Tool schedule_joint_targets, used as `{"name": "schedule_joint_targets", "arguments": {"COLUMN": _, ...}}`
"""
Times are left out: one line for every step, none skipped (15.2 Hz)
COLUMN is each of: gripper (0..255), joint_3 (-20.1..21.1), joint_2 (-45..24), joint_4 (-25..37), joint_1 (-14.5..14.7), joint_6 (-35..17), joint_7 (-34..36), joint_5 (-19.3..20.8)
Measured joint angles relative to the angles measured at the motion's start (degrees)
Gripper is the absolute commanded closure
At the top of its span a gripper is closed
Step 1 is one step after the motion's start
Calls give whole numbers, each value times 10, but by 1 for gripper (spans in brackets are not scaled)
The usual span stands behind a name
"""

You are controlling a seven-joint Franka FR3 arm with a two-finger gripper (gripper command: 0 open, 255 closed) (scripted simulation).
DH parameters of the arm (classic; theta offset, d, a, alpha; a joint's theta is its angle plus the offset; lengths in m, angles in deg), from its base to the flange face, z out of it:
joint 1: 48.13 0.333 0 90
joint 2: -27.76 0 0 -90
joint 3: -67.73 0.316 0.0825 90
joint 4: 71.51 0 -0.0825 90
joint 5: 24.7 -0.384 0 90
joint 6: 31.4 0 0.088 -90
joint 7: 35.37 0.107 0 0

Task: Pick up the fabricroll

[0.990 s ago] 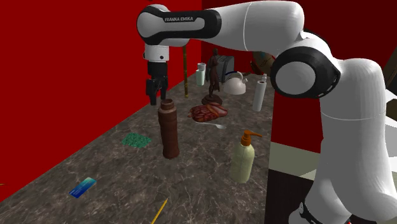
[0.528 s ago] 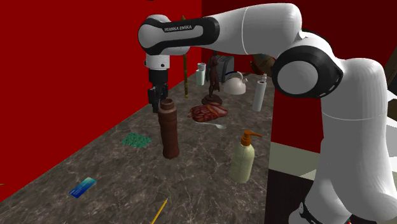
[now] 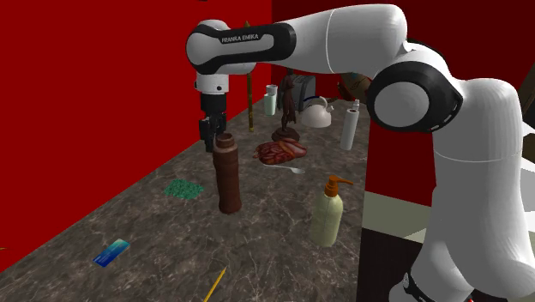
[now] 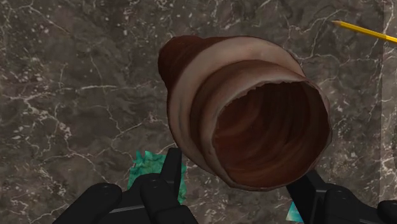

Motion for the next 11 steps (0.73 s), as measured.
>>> {"name": "schedule_joint_targets", "arguments": {"gripper": 255, "joint_3": 0, "joint_2": 0, "joint_4": 0, "joint_1": 0, "joint_6": 1, "joint_7": 0, "joint_5": 0}}
{"name": "schedule_joint_targets", "arguments": {"gripper": 255, "joint_3": 0, "joint_2": -2, "joint_4": 5, "joint_1": -1, "joint_6": 5, "joint_7": 0, "joint_5": 0}}
{"name": "schedule_joint_targets", "arguments": {"gripper": 255, "joint_3": 0, "joint_2": -2, "joint_4": 10, "joint_1": -1, "joint_6": 10, "joint_7": 1, "joint_5": 0}}
{"name": "schedule_joint_targets", "arguments": {"gripper": 255, "joint_3": 0, "joint_2": -2, "joint_4": 16, "joint_1": -2, "joint_6": 17, "joint_7": 2, "joint_5": 0}}
{"name": "schedule_joint_targets", "arguments": {"gripper": 255, "joint_3": 0, "joint_2": -5, "joint_4": 29, "joint_1": -3, "joint_6": 26, "joint_7": 4, "joint_5": 0}}
{"name": "schedule_joint_targets", "arguments": {"gripper": 255, "joint_3": 0, "joint_2": -6, "joint_4": 37, "joint_1": -4, "joint_6": 33, "joint_7": 5, "joint_5": 0}}
{"name": "schedule_joint_targets", "arguments": {"gripper": 255, "joint_3": 0, "joint_2": -8, "joint_4": 47, "joint_1": -5, "joint_6": 41, "joint_7": 6, "joint_5": -1}}
{"name": "schedule_joint_targets", "arguments": {"gripper": 255, "joint_3": 0, "joint_2": -8, "joint_4": 56, "joint_1": -6, "joint_6": 50, "joint_7": 8, "joint_5": -1}}
{"name": "schedule_joint_targets", "arguments": {"gripper": 255, "joint_3": -1, "joint_2": -8, "joint_4": 64, "joint_1": -7, "joint_6": 58, "joint_7": 9, "joint_5": -1}}
{"name": "schedule_joint_targets", "arguments": {"gripper": 255, "joint_3": -1, "joint_2": -10, "joint_4": 75, "joint_1": -8, "joint_6": 67, "joint_7": 11, "joint_5": -1}}
{"name": "schedule_joint_targets", "arguments": {"gripper": 255, "joint_3": 0, "joint_2": -14, "joint_4": 89, "joint_1": -10, "joint_6": 77, "joint_7": 13, "joint_5": -2}}
